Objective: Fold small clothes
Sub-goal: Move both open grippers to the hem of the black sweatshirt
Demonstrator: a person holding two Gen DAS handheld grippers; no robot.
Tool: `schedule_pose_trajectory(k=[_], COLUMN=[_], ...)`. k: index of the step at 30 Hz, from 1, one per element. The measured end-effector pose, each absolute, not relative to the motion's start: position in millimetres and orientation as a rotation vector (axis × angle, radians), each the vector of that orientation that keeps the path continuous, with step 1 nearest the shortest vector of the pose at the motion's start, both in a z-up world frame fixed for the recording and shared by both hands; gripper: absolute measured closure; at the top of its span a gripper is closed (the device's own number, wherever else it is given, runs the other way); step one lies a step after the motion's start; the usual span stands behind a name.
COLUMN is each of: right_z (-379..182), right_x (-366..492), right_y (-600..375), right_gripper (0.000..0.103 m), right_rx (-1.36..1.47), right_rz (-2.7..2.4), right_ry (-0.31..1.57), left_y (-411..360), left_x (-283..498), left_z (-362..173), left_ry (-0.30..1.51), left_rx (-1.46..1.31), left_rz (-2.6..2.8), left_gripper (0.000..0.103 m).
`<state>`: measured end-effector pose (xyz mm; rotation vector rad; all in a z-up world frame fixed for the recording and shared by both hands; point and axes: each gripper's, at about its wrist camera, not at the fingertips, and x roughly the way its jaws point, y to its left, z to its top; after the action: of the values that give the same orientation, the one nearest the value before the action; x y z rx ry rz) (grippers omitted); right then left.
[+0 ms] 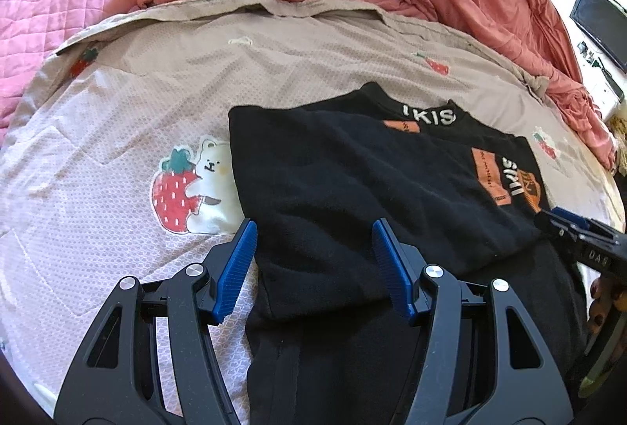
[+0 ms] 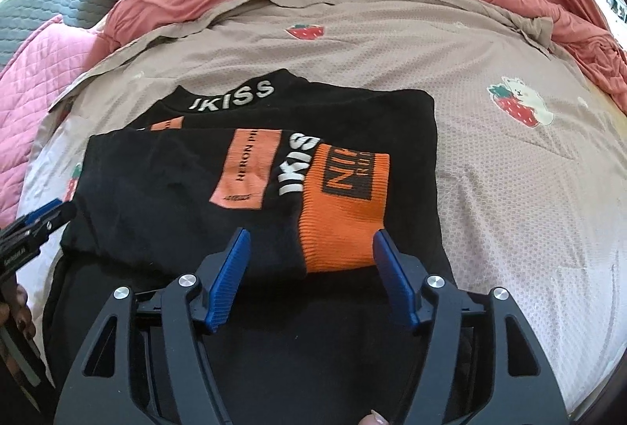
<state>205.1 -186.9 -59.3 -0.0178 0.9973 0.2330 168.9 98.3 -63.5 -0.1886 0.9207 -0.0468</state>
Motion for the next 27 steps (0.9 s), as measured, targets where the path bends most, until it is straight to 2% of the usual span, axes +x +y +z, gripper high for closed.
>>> schedule_pose_trajectory(k=[1, 6, 8, 10, 12, 17, 19, 20, 27], right_z=[-58, -48, -43, -39, -35, -27, -23, -22, -11], right_x=[203, 198, 197, 196, 195, 191, 189, 187, 177], right_y=[-186, -181, -178, -177, -175, -174, -175, -176, -186], right_gripper=[0.031, 0.029, 0.023, 0.021, 0.017, 0.017, 0.007, 0.007, 0.007], right_rx=[-0.021, -0.024, -0.022, -0.014, -0.017, -0.028, -0.027, -0.027, -0.023], right_rz=[0.236, 0.253, 0.250, 0.254, 0.258, 0.253, 0.246, 0.242, 0.232], right_ry=[0.992, 0.973, 0.959, 0.948, 0.939, 0.920, 0.908, 0.902, 0.874], left_y=[99, 100, 101, 101, 101, 103, 104, 105, 113], left_x=[168, 167, 167, 166, 165, 162, 161, 160, 151], left_z=[-61, -57, -56, -54, -51, -42, -40, -38, -31], left_ry=[0.915, 0.912, 0.912, 0.910, 0.902, 0.877, 0.871, 0.866, 0.851], left_rx=[-0.193, -0.208, -0.206, -0.205, -0.210, -0.203, -0.196, -0.191, -0.160], left_rz=[-0.049, -0.057, -0.053, -0.053, -0.055, -0.050, -0.042, -0.034, 0.029], left_gripper=[0.050, 0.049, 0.043, 0.042, 0.038, 0.023, 0.017, 0.011, 0.010])
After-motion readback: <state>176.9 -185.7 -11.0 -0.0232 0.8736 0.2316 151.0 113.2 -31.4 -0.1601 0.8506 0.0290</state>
